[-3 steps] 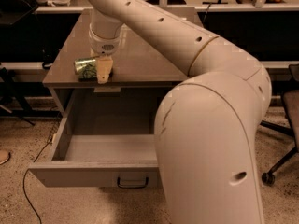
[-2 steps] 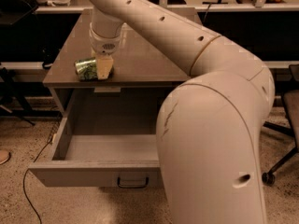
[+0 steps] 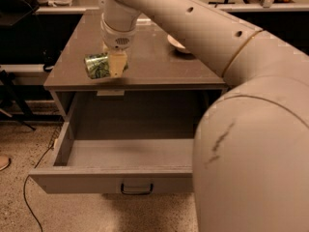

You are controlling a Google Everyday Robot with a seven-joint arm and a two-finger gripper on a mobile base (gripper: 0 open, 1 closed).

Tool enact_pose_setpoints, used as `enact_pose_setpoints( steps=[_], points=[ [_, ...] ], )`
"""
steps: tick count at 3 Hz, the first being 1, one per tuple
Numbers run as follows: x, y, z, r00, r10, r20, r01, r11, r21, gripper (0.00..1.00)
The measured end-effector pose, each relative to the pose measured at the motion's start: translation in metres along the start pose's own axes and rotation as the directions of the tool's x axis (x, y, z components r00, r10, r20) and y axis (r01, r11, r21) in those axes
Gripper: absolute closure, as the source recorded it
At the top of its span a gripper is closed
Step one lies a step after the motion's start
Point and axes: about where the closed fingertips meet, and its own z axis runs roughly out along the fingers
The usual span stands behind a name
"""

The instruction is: Place green can into bottom drawer

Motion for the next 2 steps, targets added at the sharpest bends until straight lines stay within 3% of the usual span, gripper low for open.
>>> enact_pose_setpoints(
  steps=[1, 2],
  points=[
    [0.025, 0.029, -0.013, 0.996, 0.085, -0.018, -0.086, 0.9962, -0.016, 1.0],
    [0.062, 0.067, -0.004, 0.975, 0.216, -0.05, -0.218, 0.9741, -0.058, 1.0]
  ],
)
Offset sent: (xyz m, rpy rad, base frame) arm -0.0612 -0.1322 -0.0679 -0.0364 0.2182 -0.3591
